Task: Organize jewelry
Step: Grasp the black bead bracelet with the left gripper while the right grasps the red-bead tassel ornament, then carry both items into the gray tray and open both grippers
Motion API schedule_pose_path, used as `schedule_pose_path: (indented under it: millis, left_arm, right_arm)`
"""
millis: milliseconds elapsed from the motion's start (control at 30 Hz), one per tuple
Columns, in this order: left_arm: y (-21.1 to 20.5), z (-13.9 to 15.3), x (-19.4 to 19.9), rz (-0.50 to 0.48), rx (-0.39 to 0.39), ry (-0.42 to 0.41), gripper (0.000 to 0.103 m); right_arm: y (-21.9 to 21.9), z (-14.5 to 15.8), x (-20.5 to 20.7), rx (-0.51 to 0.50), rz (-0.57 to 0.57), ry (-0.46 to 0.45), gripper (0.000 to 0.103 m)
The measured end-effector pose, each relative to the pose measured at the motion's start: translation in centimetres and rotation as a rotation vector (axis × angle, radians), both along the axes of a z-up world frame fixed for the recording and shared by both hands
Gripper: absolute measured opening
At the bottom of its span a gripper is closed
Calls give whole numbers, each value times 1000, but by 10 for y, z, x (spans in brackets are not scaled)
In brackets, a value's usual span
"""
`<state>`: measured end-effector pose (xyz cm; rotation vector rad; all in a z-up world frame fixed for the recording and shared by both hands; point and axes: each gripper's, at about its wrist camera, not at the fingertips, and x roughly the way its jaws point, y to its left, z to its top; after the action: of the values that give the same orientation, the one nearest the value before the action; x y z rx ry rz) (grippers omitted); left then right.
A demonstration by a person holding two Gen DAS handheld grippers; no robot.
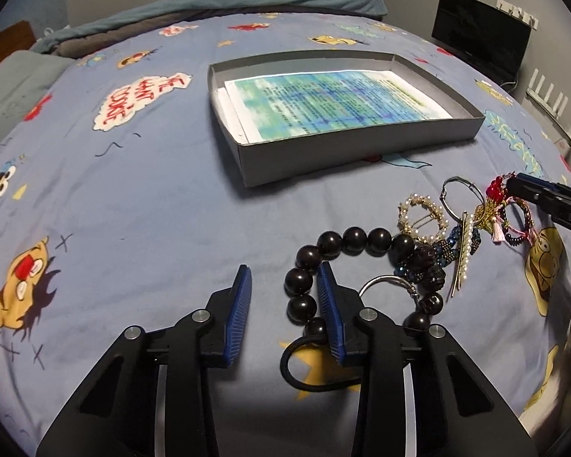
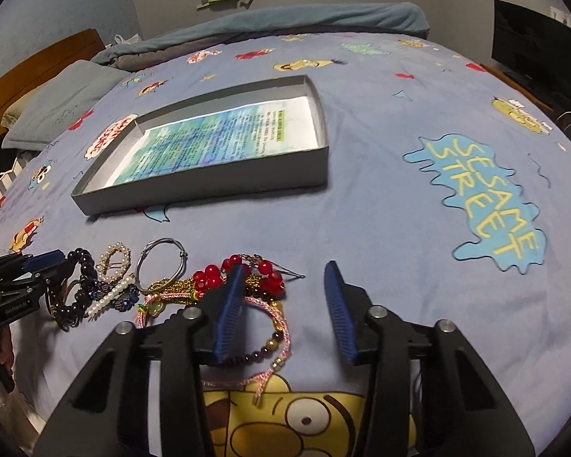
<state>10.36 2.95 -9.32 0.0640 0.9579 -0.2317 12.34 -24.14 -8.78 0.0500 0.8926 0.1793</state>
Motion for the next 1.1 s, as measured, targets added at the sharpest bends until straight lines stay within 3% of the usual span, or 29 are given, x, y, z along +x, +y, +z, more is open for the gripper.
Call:
schedule_pose_path:
  millis: [100, 233, 467, 667, 1100]
  left_arm:
    - [-1, -3, 3, -16, -4, 4, 31]
    - [-6, -6, 3, -57, -10, 7, 18]
    - [-7, 11, -7, -82, -13, -82, 15]
    - [-8, 46, -19, -111, -26, -185, 15]
    - [-13, 101, -16, -151, 6, -320, 15]
  right_arm:
    - [1, -3, 3, 11, 4, 0, 18]
    - [0, -1, 3, 11, 12, -14, 10]
    - [2, 17, -6, 1, 31, -86, 10]
    - [2, 41, -12, -4, 36, -163, 9]
    - [5, 87, 0, -27, 40, -284, 9]
